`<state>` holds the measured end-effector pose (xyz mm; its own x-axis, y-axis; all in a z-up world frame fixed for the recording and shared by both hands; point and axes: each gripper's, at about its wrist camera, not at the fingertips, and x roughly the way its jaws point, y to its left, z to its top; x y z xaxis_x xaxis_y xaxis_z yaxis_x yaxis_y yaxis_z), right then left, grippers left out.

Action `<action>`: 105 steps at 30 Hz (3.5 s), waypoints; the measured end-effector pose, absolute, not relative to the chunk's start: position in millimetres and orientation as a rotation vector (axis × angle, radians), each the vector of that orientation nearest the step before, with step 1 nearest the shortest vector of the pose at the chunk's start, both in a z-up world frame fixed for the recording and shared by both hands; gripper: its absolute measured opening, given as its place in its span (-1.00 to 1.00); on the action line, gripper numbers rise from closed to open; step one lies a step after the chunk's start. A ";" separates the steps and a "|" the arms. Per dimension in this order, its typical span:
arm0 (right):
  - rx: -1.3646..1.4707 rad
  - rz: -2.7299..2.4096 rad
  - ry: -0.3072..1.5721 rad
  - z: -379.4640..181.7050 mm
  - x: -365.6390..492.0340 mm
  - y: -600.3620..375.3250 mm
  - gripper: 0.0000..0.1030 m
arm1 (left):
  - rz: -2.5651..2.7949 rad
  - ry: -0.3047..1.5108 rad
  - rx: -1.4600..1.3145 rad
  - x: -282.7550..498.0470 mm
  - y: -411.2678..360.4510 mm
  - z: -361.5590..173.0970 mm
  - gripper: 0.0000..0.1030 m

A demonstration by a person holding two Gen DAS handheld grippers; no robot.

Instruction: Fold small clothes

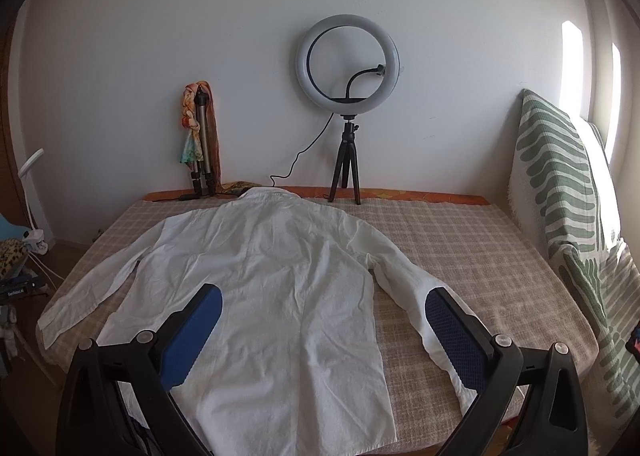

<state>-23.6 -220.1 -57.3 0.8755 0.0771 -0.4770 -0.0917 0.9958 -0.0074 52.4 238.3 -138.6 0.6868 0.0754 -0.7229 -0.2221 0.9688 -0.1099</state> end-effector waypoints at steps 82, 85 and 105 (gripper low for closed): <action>0.062 0.802 1.158 -185.9 162.4 -17.4 0.10 | -0.343 0.856 -0.288 15.4 117.5 -166.5 -0.63; 0.046 0.815 1.156 -185.9 147.3 -14.8 0.10 | -0.345 0.944 -0.361 23.4 114.8 -189.1 -0.63; 0.048 0.850 1.240 -215.3 129.4 0.4 -0.66 | -0.325 0.951 -0.439 14.9 96.2 -205.0 -0.99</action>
<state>129.4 0.4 -215.3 0.0679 0.5884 -0.8057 -0.5394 0.7010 0.4665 14.9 96.2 -205.0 0.5436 -0.4526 -0.7069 0.0752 0.8651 -0.4960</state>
